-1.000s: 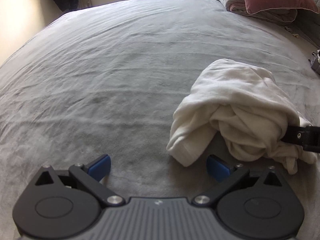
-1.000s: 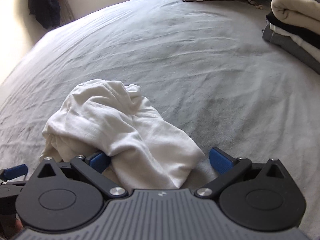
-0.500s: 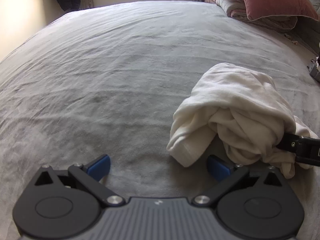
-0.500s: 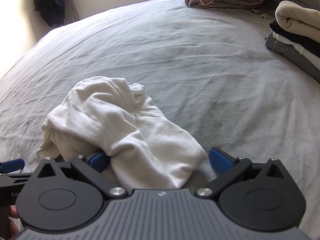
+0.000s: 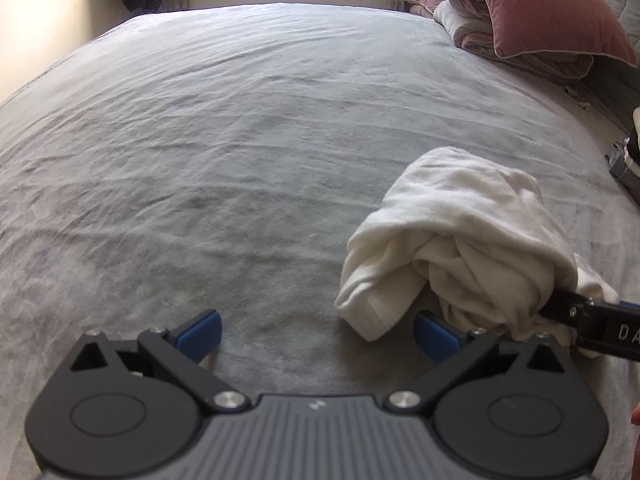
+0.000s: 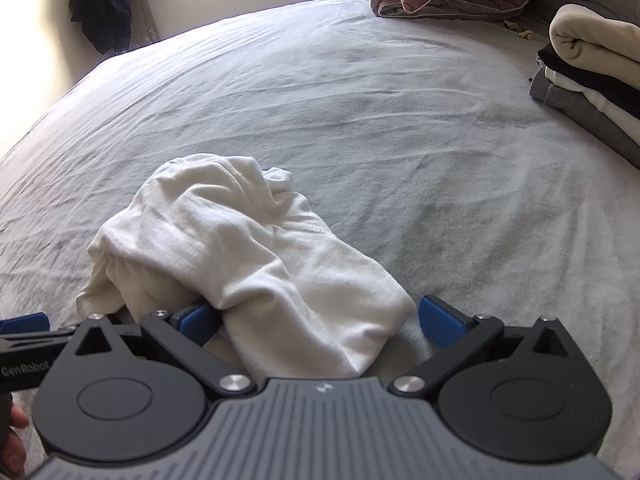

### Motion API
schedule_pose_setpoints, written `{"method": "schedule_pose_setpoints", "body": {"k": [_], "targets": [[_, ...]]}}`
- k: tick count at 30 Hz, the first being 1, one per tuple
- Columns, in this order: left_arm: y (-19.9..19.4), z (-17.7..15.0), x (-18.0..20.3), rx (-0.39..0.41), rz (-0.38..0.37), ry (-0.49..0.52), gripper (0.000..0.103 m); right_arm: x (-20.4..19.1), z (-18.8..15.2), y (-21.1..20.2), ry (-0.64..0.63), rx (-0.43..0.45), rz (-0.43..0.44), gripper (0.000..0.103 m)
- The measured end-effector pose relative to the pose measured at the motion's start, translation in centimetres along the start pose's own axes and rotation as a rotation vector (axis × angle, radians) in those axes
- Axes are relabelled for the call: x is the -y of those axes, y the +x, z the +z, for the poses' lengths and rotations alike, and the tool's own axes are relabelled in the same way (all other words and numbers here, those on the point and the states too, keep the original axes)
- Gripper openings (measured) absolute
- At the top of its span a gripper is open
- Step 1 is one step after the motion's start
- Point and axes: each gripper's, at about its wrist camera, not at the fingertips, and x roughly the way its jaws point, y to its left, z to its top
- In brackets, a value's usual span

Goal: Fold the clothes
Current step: 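Move both grippers toward the crumpled white garment on the bed, then close the right gripper on the white garment's edge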

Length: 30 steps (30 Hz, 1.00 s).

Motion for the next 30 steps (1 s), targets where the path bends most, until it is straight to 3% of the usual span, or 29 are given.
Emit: {"method": "schedule_pose_setpoints", "body": {"k": [8, 13, 18, 24, 30], "targets": [[-0.6, 0.7, -0.4, -0.005, -0.053, -0.001, 0.102, -0.9, 0.4, -1.2, -0.068, 0.028, -0.003, 0.103], [-1.5, 0.7, -0.8, 0.000, -0.102, 0.001, 0.102, -1.7, 0.3, -2.4, -0.079, 0.046, 0.086, 0.103], [-1.9, 0.6, -0.9, -0.003, -0.107, -0.006, 0.102, -2.8, 0.0, -3.3, -0.124, 0.085, 0.094, 0.099], [-2.0, 0.7, -1.0, 0.007, -0.099, -0.010, 0.102, -2.6, 0.3, -3.5, -0.115, 0.104, 0.104, 0.082], [-2.3, 1.0, -1.2, 0.006, -0.105, -0.003, 0.100, -2.3, 0.6, -3.0, -0.071, 0.063, 0.130, 0.048]]}}
